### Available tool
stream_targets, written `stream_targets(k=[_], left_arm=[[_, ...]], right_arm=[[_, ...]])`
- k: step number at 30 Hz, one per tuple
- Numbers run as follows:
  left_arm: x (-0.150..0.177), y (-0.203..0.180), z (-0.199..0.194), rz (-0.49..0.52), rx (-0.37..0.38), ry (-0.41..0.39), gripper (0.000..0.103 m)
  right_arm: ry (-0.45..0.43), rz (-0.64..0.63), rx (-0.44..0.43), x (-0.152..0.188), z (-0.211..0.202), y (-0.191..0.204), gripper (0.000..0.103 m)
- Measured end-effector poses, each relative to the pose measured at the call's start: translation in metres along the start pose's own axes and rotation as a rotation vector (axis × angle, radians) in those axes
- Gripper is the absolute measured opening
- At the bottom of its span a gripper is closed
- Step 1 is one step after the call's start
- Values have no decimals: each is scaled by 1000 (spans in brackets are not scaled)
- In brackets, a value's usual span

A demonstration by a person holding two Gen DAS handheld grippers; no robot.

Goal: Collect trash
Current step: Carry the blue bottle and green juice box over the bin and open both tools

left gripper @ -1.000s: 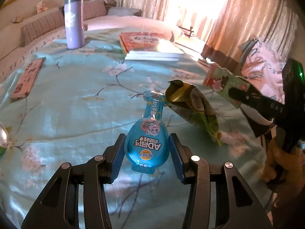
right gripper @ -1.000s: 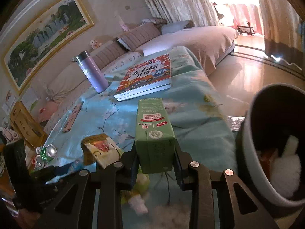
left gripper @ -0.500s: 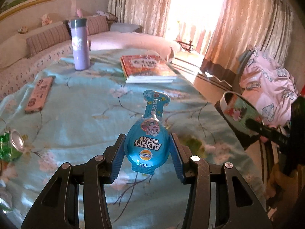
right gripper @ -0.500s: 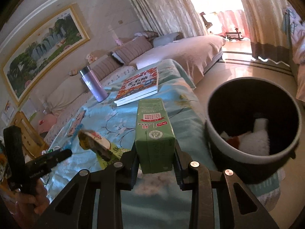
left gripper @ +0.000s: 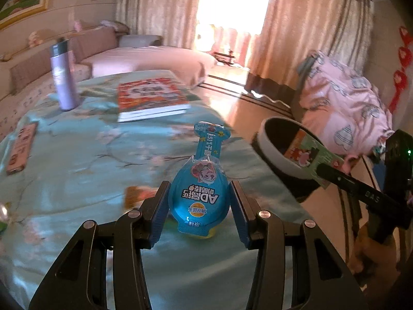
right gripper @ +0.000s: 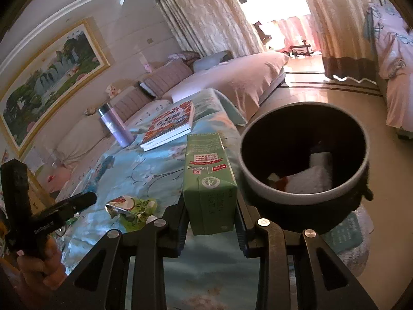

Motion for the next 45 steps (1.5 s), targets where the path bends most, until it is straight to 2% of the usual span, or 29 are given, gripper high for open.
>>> stream_targets(k=[6, 19, 45], left_arm=[[-17, -41, 17, 57, 68, 7, 45], [-46, -103, 50, 159, 144, 25, 45], [-81, -154, 109, 224, 172, 79, 45]], right_arm=[[-39, 20, 29, -12, -18, -24, 32], [-78, 61, 92, -32, -31, -64, 32], [-67, 85, 140, -62, -17, -94, 32]])
Point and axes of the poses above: each gripper's, at about its wrist camera, not at the fingertips, and z roughly the way its jaws point, y to its left, x to its underside, the point moved 7 cm from there along z, roughly the way its jaws point, and after that the axes turned 14 degrees about z, right-handed, at the moved point
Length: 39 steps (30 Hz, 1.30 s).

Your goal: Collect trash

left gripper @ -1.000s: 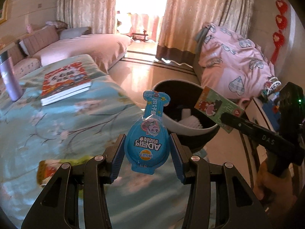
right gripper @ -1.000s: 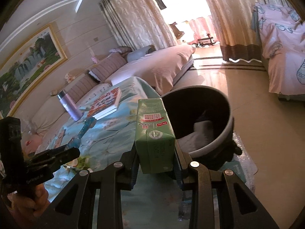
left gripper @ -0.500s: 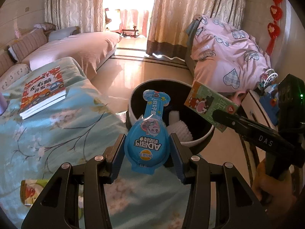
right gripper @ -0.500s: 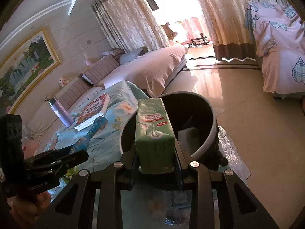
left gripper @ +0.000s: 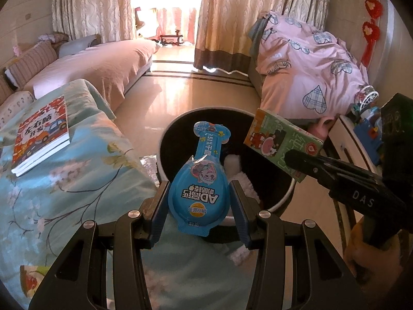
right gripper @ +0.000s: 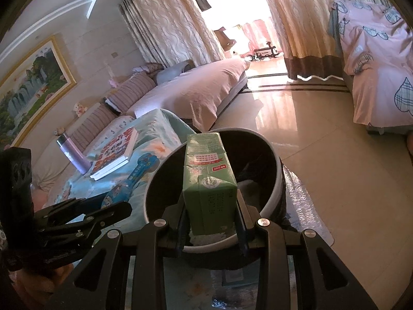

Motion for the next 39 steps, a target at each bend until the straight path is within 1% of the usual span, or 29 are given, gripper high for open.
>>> stream_targets(k=[15, 16, 17, 18, 19, 21, 25, 27, 29, 34, 36, 39], left_arm=[[-5, 0, 13, -9, 23, 33, 47], [-5, 0, 12, -10, 26, 34, 48], [-5, -1, 10, -14, 29, 31, 51], [-5, 1, 8, -18, 27, 27, 56], [-4, 2, 5, -21, 23, 21, 57], [-1, 4, -3, -30, 20, 5, 58], [8, 11, -21, -60, 18, -23, 58], [15, 15, -32, -76, 19, -35, 59], [24, 19, -44, -93, 18, -46, 60], [57, 32, -74, -153, 13, -61, 61], [73, 37, -87, -172, 5, -65, 61], [93, 43, -105, -193, -15, -77, 61]], right_arm=[[31, -2, 15, -4, 13, -5, 32], [34, 2, 13, -4, 14, -5, 33], [37, 9, 8, -5, 14, -6, 35], [37, 15, 7, -5, 14, -6, 35], [36, 23, 0, -5, 12, -6, 35], [31, 31, -4, -5, 9, -6, 40], [6, 36, -21, -2, -4, 1, 44], [-8, 32, -28, 1, -11, 7, 53], [-18, 26, -36, 3, -17, 14, 58], [-38, 26, -65, 17, -32, 34, 63], [-43, 26, -82, 29, -38, 43, 73], [-48, 28, -101, 49, -44, 57, 83]])
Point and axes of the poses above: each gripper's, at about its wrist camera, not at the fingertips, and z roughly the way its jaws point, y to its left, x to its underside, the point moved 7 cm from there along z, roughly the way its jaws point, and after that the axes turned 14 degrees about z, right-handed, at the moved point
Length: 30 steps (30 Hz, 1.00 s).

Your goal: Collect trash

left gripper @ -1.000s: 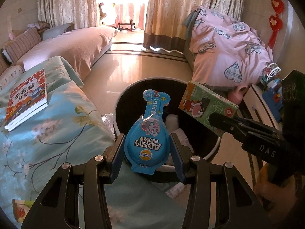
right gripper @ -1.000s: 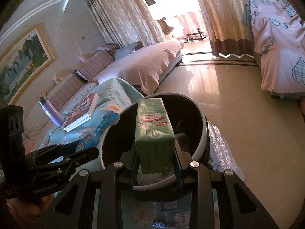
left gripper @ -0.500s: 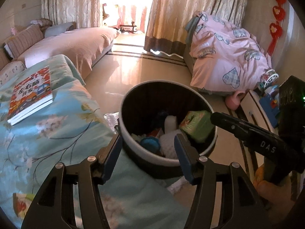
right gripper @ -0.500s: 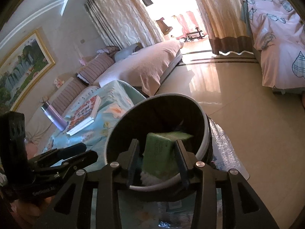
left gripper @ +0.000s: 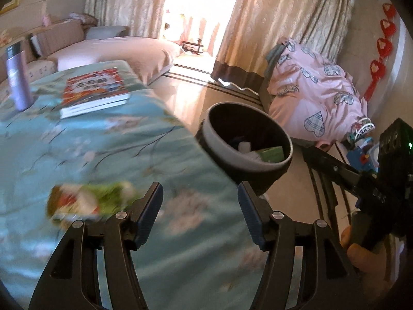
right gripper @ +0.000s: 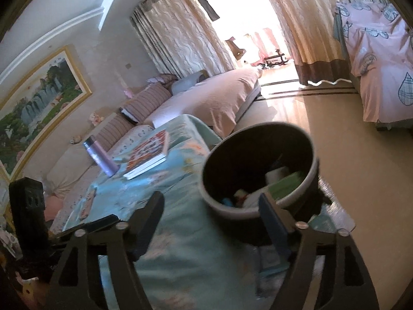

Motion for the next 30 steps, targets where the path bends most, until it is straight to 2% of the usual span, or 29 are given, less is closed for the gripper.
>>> stream_targets(k=[5, 12, 16, 19, 22, 25, 30], left_arm=[[31, 16, -25, -28, -36, -17, 62], [67, 34, -54, -58, -90, -45, 65], [69, 36, -75, -55, -116, -98, 68], [65, 36, -100, -45, -147, -166, 81], [63, 33, -125, -25, -214, -256, 101], [71, 32, -140, -8, -283, -319, 103], [85, 35, -143, 2, -360, -333, 103]], right_arm=[[-21, -18, -18, 35, -12, 22, 100], [-43, -72, 14, 70, -25, 36, 103], [-73, -125, 22, 77, -37, 51, 103], [-151, -194, 20, 75, -59, 72, 103], [-263, -246, -4, 73, -86, 93, 103], [-359, -288, -17, 76, -106, 103, 103], [-400, -323, -12, 90, -104, 105, 103]])
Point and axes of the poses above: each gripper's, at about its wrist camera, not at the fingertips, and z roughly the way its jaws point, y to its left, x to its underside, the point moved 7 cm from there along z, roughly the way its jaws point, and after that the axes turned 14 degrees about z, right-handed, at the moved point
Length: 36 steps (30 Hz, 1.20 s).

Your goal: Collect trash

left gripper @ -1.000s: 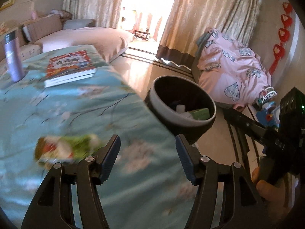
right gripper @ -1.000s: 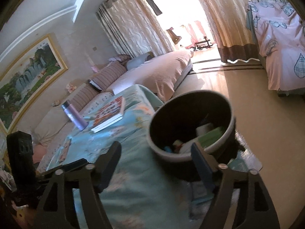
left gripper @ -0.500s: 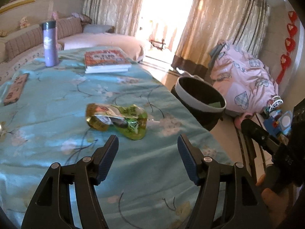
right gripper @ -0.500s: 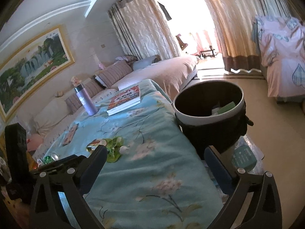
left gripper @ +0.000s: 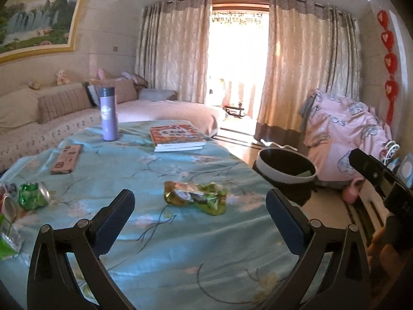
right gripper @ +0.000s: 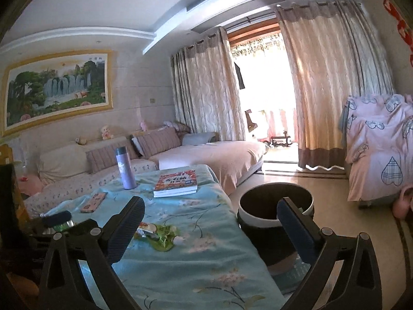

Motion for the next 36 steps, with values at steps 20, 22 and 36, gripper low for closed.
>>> stream_targets(k=[20, 22, 36], left_arm=[[23, 11, -2, 46, -159, 8, 103], [23, 12, -3, 46, -163, 6, 103], [22, 15, -10, 47, -206, -11, 103]], right_arm=[[59, 3, -6, 33, 8, -2, 103], [59, -2, -6, 34, 7, -1, 103], [64, -7, -6, 38, 7, 0, 103]])
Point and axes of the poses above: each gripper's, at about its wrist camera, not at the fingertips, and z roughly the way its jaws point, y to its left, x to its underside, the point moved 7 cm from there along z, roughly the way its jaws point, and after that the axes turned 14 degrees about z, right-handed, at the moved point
